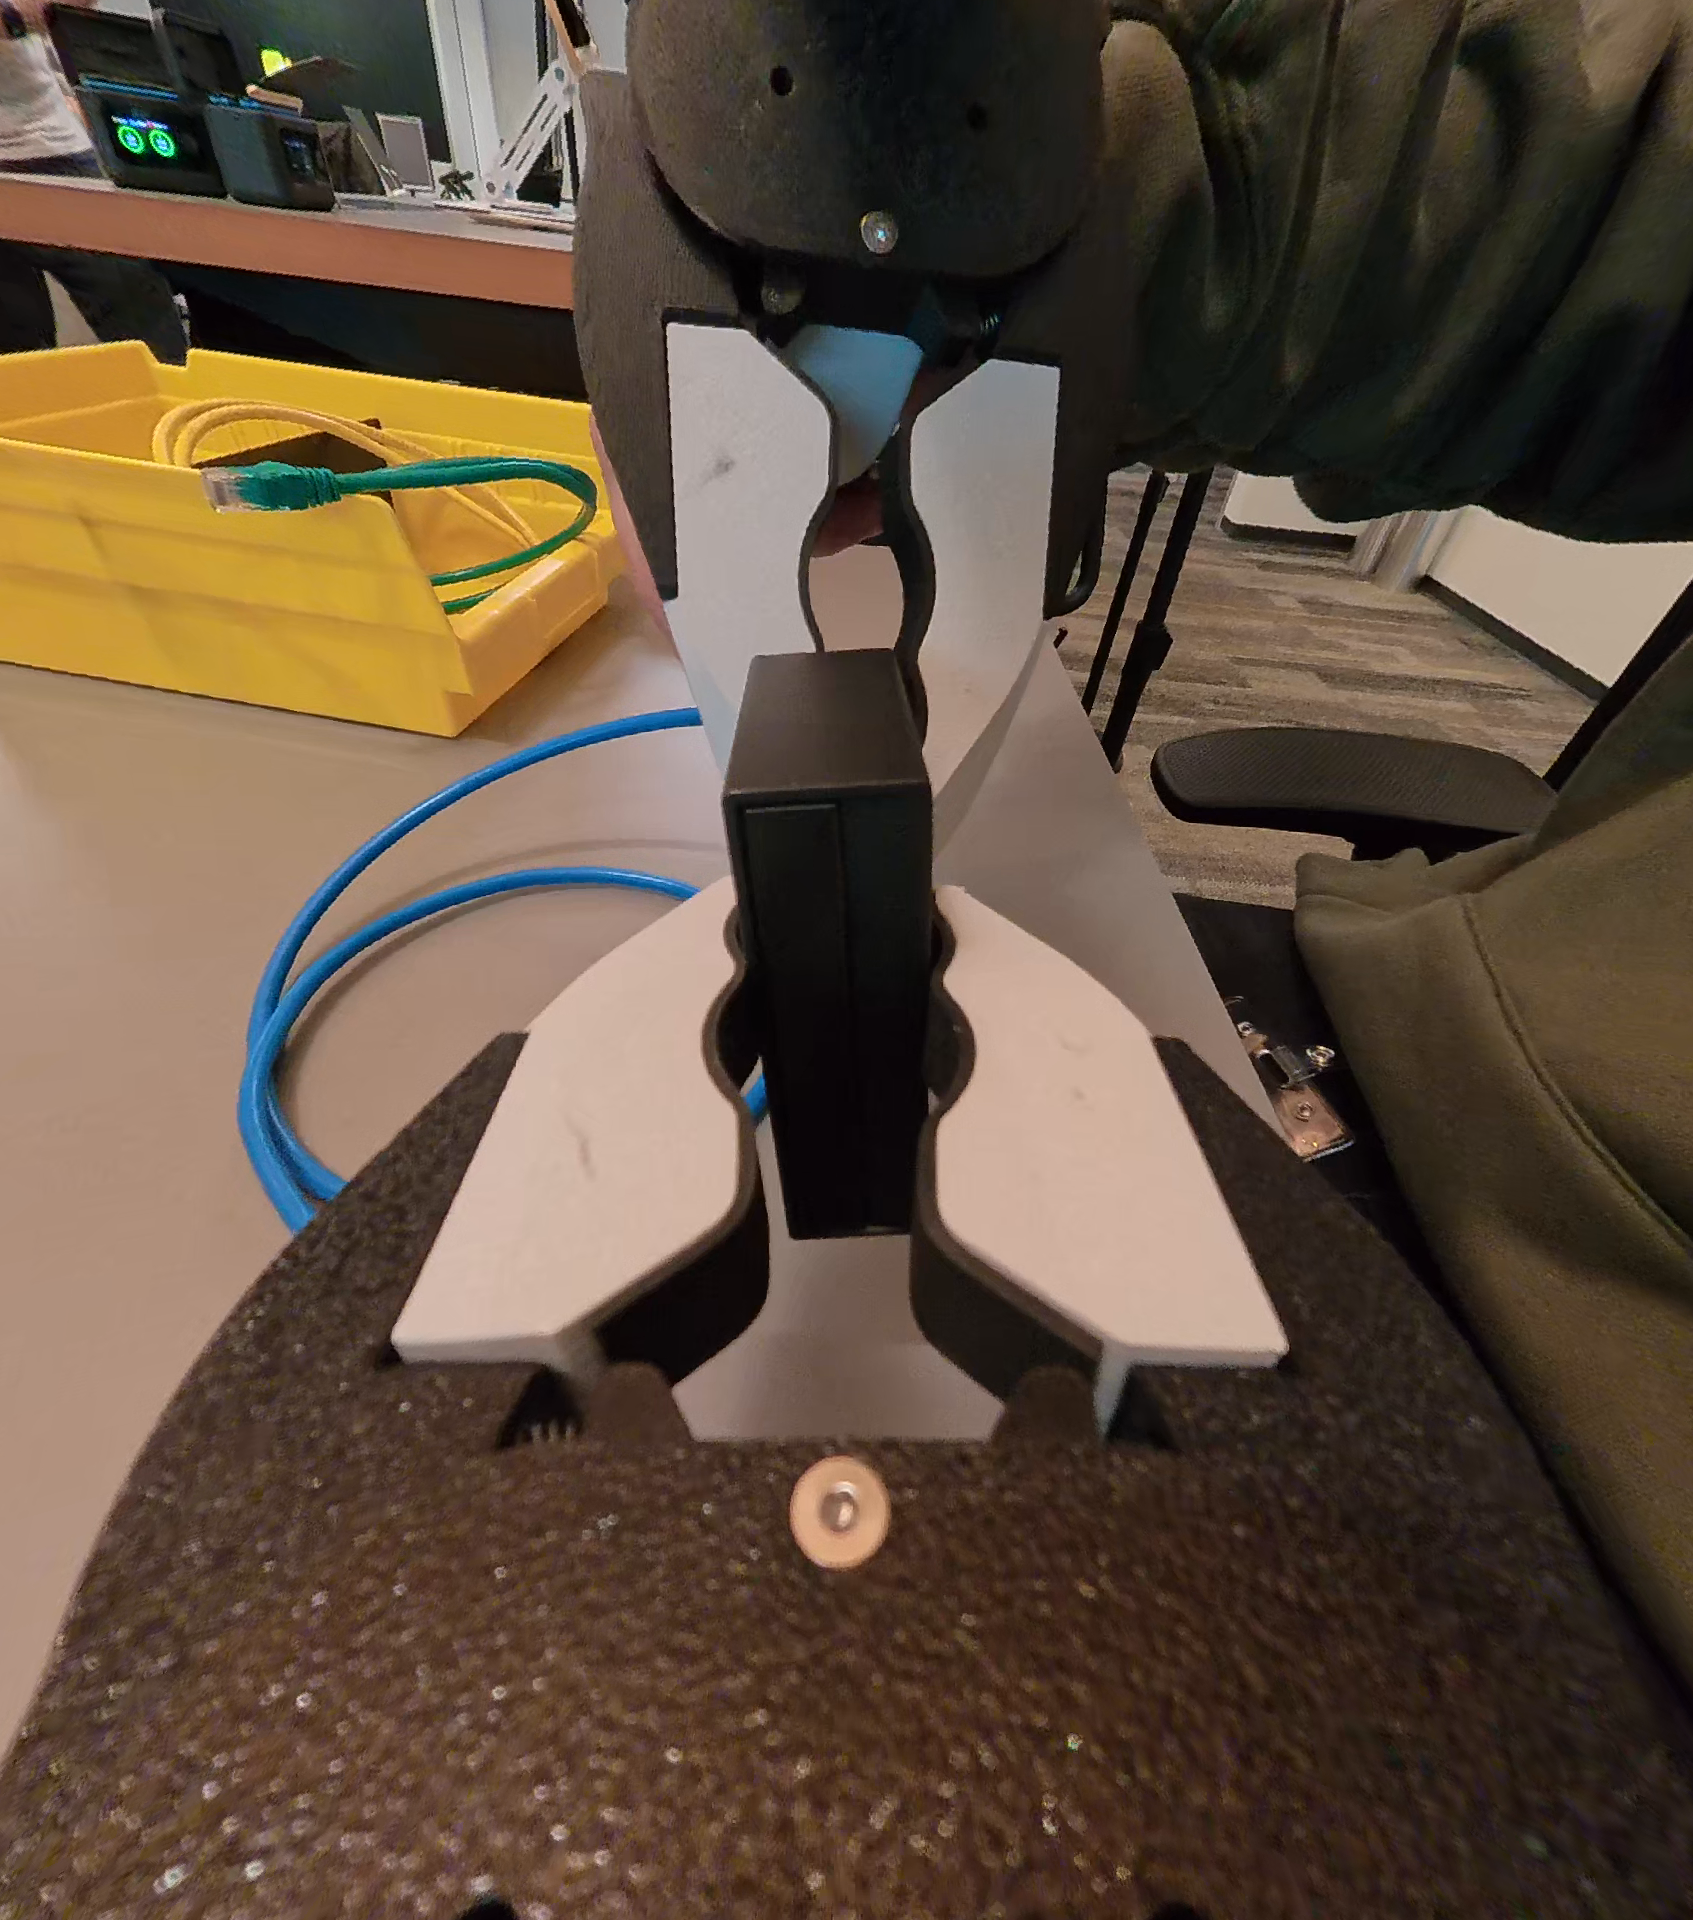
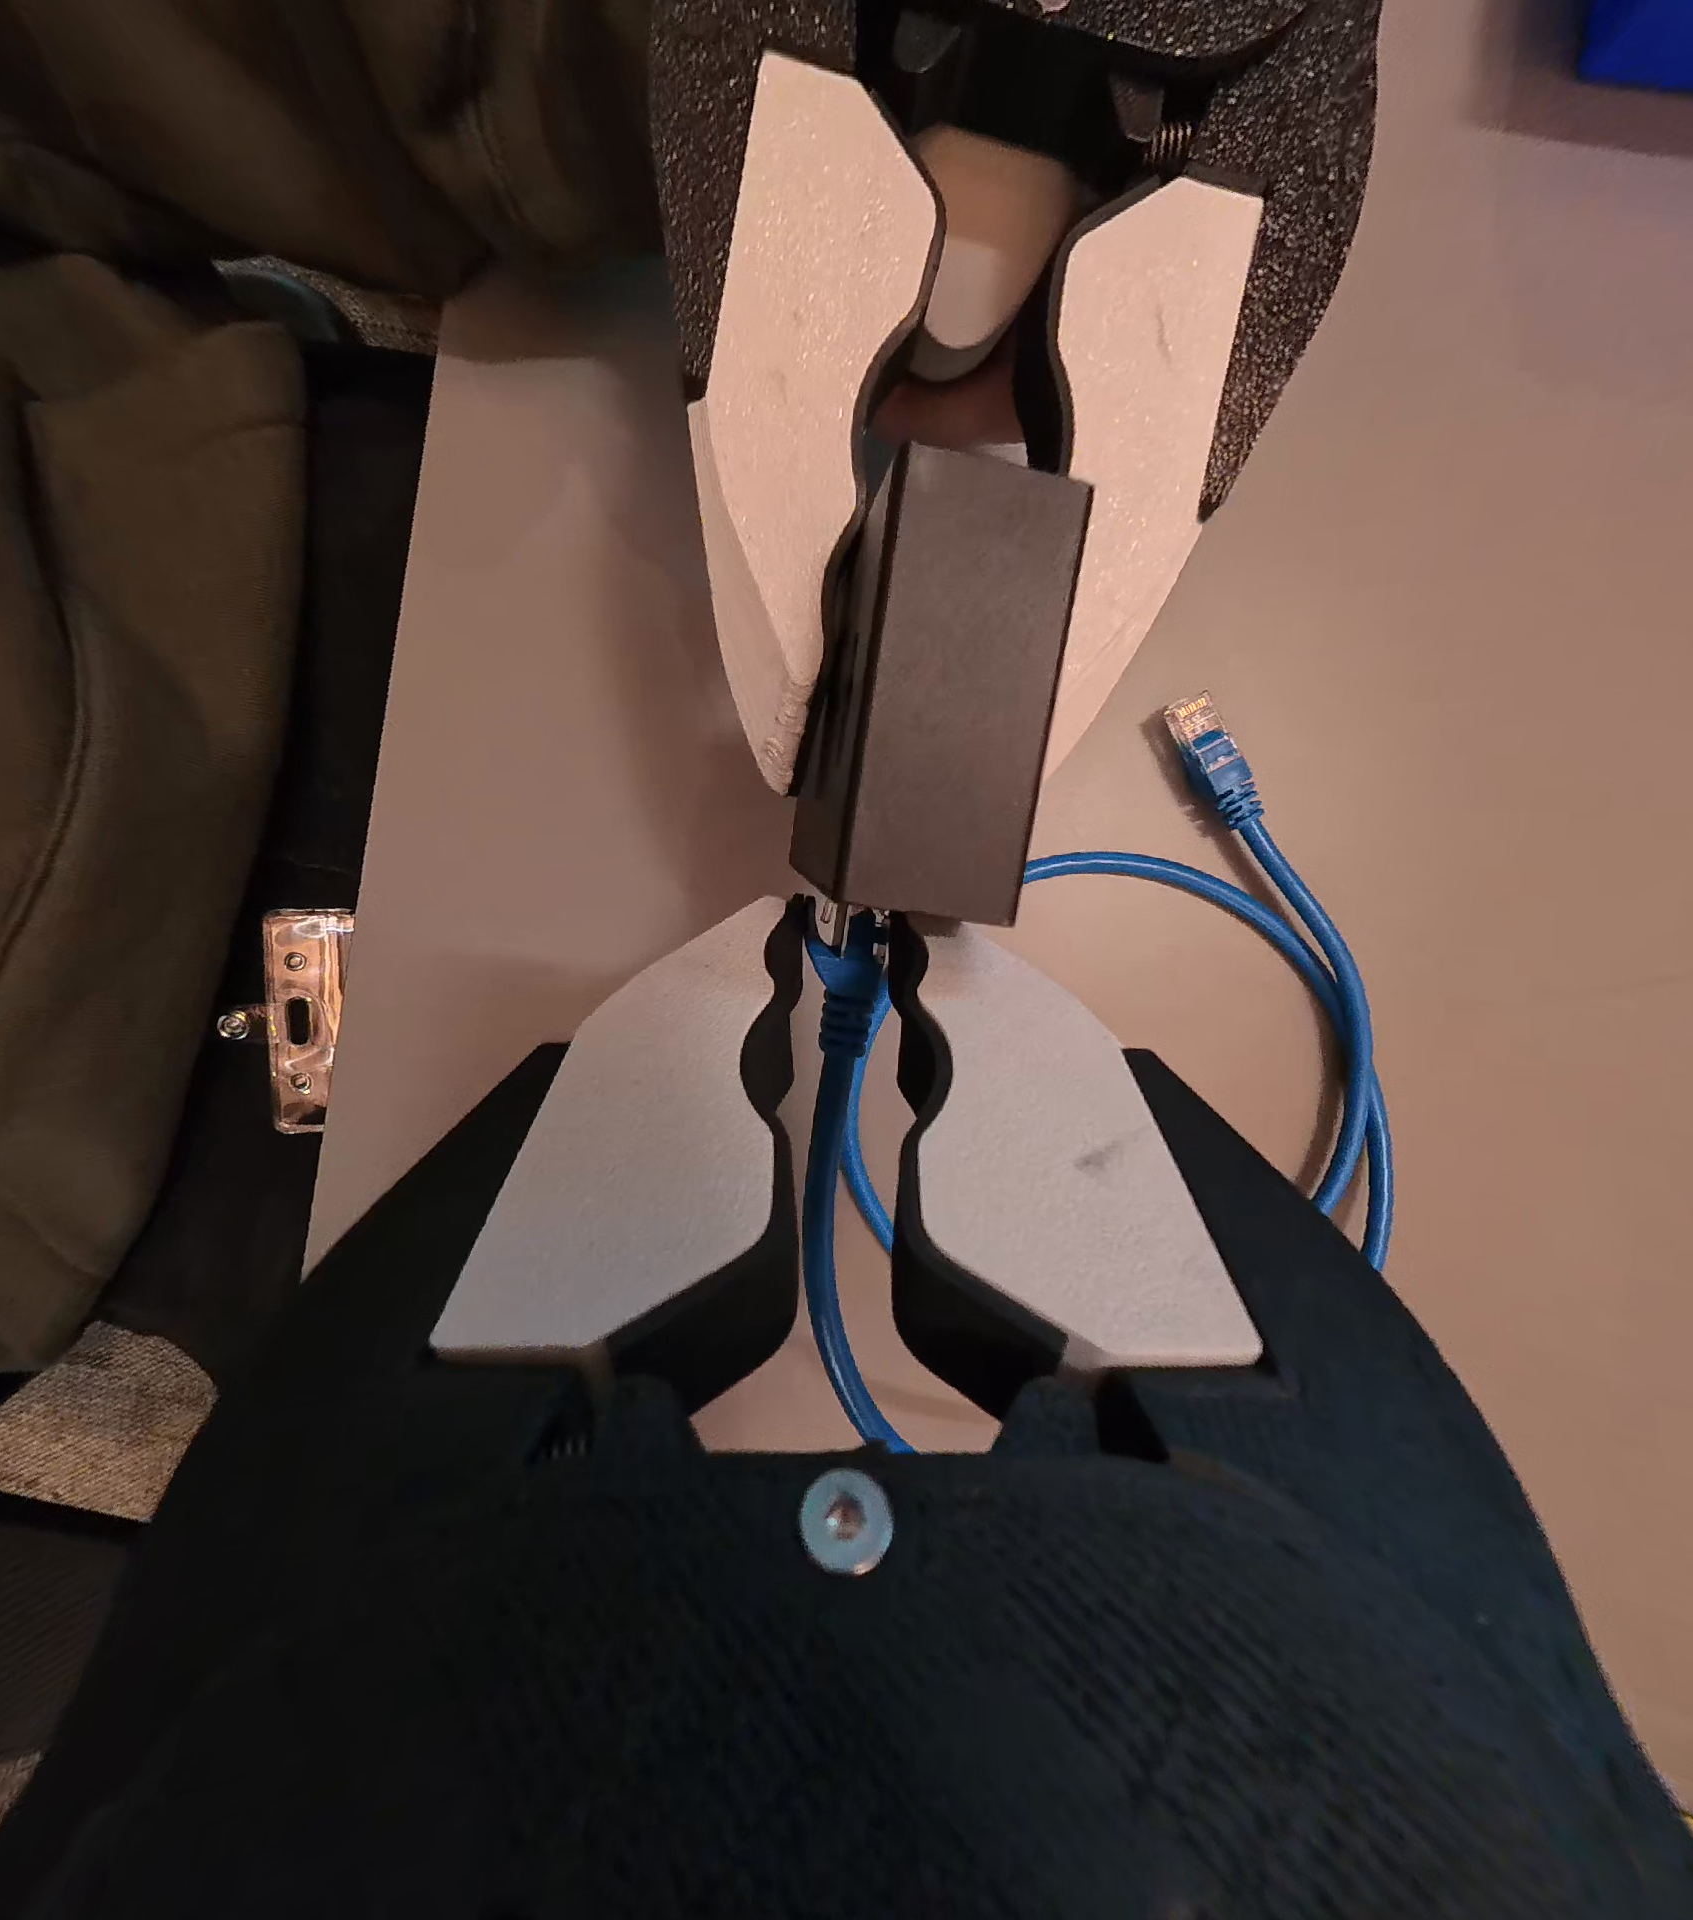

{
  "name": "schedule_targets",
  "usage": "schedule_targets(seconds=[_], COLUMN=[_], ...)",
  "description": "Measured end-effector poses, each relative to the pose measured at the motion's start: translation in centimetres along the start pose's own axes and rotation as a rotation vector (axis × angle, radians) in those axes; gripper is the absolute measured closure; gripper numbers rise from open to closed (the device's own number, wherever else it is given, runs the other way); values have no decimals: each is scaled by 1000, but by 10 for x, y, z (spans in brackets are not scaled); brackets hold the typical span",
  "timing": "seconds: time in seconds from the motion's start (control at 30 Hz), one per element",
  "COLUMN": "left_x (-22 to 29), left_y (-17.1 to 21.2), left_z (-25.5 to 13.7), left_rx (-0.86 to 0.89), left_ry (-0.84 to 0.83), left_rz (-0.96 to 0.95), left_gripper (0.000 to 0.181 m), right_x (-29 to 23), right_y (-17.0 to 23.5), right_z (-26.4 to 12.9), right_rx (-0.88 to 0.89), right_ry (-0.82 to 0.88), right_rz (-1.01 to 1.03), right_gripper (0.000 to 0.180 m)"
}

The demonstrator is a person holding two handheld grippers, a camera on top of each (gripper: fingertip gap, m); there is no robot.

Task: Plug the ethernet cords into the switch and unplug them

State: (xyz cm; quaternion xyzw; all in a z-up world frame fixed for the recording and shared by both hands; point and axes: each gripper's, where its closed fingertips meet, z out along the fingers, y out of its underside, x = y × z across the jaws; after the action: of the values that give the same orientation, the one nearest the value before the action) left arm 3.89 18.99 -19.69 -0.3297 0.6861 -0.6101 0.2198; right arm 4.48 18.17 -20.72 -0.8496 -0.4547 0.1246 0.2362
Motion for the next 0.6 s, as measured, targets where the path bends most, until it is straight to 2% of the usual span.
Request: schedule_targets(seconds=[0.6], left_x=[-7], left_y=[2], left_z=[-1], left_rx=[-13], left_ry=[-46], left_rz=[12], left_gripper=[153], right_x=[7], right_y=[1], right_z=[2], right_rx=[-25], right_ry=[32], right_rz=[14], right_gripper=[165])
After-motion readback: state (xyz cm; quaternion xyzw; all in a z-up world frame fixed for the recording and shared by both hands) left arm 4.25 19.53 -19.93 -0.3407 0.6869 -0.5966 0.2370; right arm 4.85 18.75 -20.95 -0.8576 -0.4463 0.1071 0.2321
